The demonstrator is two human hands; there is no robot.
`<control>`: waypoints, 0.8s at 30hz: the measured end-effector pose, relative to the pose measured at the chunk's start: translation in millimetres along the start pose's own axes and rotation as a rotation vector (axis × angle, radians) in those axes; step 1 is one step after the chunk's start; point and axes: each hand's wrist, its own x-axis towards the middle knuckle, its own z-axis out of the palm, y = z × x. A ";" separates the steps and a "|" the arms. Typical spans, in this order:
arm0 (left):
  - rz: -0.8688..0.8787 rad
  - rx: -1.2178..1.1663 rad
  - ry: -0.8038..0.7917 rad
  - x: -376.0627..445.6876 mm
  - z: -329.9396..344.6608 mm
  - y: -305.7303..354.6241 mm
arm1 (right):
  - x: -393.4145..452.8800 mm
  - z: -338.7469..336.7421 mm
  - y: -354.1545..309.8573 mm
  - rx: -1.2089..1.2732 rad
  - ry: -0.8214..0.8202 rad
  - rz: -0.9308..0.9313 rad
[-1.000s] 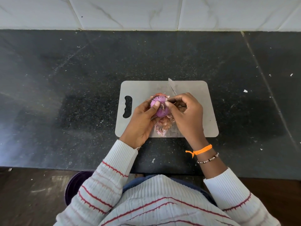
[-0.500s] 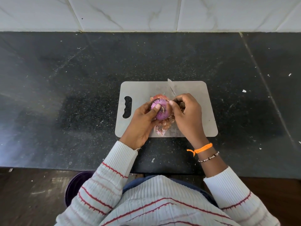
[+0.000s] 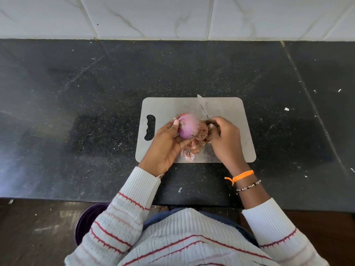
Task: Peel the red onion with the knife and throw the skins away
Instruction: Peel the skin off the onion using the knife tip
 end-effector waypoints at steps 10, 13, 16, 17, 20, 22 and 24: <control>-0.051 0.056 0.023 -3.8 2.8 0.2 | -4.5 -7.1 -15.8 0.359 -0.307 -0.092; -0.064 0.188 0.013 -4.0 2.2 -1.4 | -5.0 -6.3 -15.7 0.407 -0.347 -0.071; -0.111 0.287 0.023 -4.3 0.8 -0.8 | -4.3 -8.0 -15.9 0.401 -0.317 -0.038; -0.118 0.313 0.016 -4.6 0.9 -0.6 | -3.7 -8.8 -16.3 0.405 -0.298 -0.035; -0.104 0.359 0.000 -5.6 2.2 -0.8 | -2.5 -9.4 -15.8 0.425 -0.265 -0.021; -0.074 0.381 -0.006 -5.6 3.0 -1.1 | -2.5 -9.0 -12.3 0.412 -0.261 -0.010; -0.035 0.375 -0.032 -6.0 3.4 -0.5 | -3.2 -9.6 -9.7 0.402 -0.283 -0.003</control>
